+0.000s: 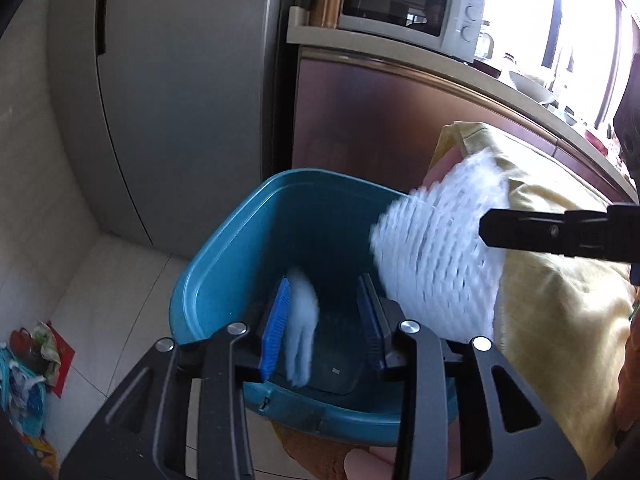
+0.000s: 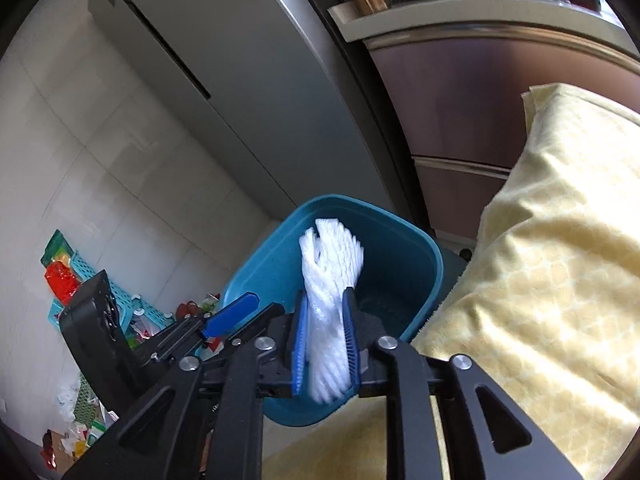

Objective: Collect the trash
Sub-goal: 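Open both tools to drop the foam nets into the blue bin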

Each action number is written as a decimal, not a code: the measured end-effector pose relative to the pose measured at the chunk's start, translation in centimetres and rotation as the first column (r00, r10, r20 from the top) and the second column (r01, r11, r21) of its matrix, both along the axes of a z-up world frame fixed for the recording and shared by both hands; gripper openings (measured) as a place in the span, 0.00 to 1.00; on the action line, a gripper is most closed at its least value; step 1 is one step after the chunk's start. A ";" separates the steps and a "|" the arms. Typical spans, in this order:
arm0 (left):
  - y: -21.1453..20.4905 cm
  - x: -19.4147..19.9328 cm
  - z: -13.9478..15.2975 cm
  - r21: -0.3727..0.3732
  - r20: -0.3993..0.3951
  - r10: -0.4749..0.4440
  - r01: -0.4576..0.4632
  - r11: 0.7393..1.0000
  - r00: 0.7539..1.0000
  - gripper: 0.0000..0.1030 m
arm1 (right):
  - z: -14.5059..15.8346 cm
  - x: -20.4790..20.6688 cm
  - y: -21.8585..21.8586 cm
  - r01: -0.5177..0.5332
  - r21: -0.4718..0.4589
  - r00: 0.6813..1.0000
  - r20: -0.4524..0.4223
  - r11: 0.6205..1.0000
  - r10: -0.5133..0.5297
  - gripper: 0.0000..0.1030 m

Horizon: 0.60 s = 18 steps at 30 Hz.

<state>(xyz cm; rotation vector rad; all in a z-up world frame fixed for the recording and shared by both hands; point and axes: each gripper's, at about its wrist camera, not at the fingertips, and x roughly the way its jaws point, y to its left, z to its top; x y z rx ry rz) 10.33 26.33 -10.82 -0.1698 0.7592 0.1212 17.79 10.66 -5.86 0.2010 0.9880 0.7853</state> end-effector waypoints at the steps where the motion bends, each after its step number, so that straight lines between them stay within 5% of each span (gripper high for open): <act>1: 0.1 0.0 -0.1 -0.004 0.000 0.004 -0.004 1.000 1.000 0.34 | -0.1 -0.2 -0.1 0.001 0.002 1.000 -0.004 1.000 -0.001 0.20; 10: -0.8 -2.8 2.5 -0.050 0.097 -0.021 0.026 0.998 0.995 0.47 | 1.8 -2.3 -3.3 -0.004 0.056 0.998 0.056 0.998 0.001 0.30; 18: -7.7 -6.3 6.7 -0.048 0.227 -0.257 0.274 0.960 0.939 0.66 | 5.5 -7.8 -11.5 0.030 0.041 0.971 0.235 0.999 -0.039 0.42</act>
